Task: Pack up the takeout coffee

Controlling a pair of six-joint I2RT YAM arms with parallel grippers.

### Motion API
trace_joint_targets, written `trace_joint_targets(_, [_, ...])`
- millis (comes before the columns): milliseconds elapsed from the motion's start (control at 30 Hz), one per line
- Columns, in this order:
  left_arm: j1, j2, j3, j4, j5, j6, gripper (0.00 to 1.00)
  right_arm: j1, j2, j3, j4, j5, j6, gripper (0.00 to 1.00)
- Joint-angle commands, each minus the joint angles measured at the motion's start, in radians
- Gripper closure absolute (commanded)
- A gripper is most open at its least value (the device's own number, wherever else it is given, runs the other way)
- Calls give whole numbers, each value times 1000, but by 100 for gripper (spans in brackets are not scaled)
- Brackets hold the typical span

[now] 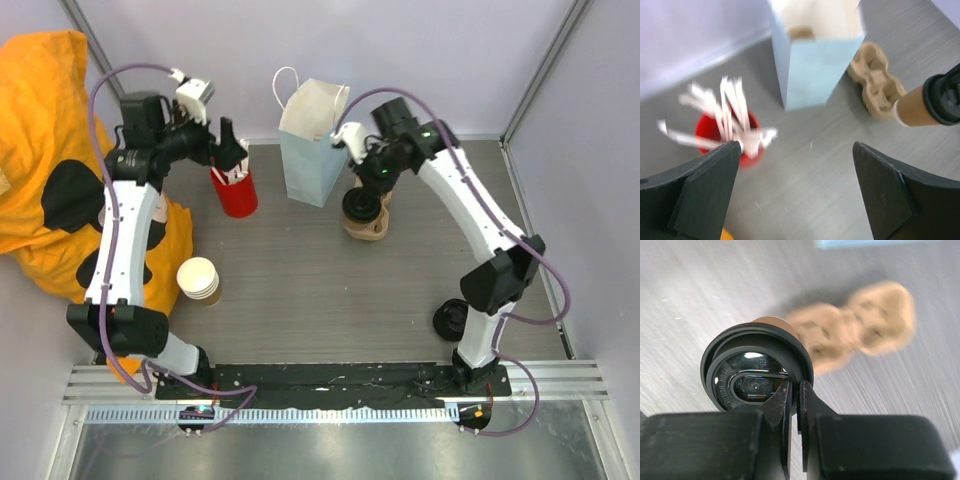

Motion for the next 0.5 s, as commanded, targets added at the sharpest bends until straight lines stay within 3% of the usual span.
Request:
trace_joint_targets(0, [-145, 121, 214, -44, -177, 47, 0, -103, -145, 13, -20, -31, 27, 99])
trace_joint_targets(67, [-211, 191, 303, -61, -210, 39, 0, -163, -176, -24, -11, -52, 27, 99])
trace_joint_targets(233, [-341, 268, 352, 49, -264, 88, 1, -290, -259, -100, 10, -94, 25, 99])
trace_joint_targets(467, [-427, 449, 538, 54, -303, 149, 0, -450, -309, -151, 27, -164, 22, 99])
